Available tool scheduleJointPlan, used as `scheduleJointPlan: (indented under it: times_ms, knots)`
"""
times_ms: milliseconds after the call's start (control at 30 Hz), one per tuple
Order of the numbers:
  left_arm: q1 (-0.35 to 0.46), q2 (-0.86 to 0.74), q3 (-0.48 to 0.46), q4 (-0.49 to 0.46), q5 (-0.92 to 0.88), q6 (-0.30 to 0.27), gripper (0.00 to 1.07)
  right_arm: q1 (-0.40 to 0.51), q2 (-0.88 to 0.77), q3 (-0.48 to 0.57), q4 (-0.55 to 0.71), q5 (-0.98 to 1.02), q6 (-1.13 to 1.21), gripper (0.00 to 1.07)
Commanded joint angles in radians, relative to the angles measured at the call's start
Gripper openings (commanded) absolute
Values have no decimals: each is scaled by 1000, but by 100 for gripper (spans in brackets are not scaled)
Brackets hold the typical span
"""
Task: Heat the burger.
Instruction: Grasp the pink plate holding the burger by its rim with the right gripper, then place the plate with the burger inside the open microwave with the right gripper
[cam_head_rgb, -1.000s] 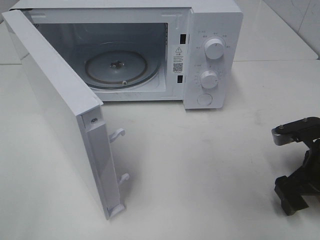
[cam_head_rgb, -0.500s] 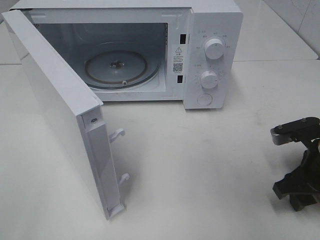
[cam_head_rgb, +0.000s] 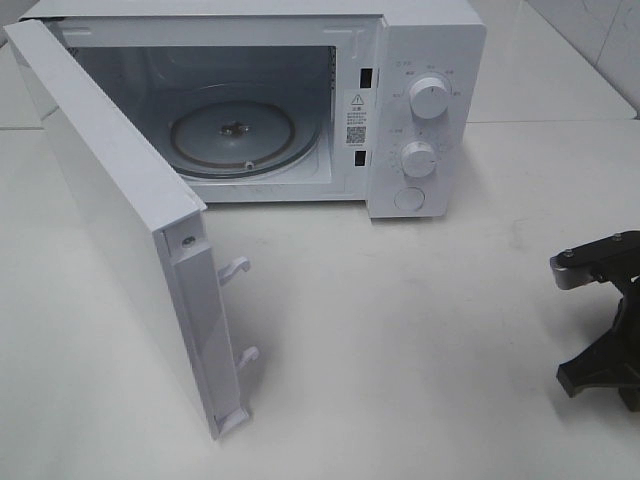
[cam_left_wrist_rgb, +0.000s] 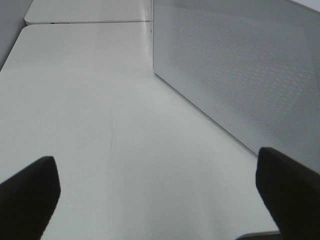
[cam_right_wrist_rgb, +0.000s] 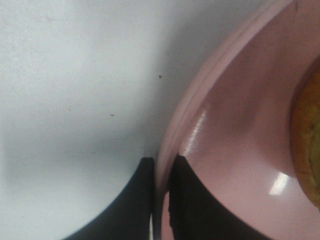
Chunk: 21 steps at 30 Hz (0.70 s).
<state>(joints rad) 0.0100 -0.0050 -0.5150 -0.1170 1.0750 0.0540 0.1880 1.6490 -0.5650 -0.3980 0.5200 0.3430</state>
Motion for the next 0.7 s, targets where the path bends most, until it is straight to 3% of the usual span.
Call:
scheduleJointPlan:
  times_ms: [33, 433, 700]
  knots:
    - [-5, -17, -1, -10, -9, -1, 100, 1, 1, -3, -25, 39, 32, 0]
    - [-5, -17, -1, -10, -9, -1, 100, 99, -59, -3, -221, 155, 259, 0]
    - [-5, -17, -1, -10, -9, -1, 100, 167, -68, -3, -277, 241, 324, 0]
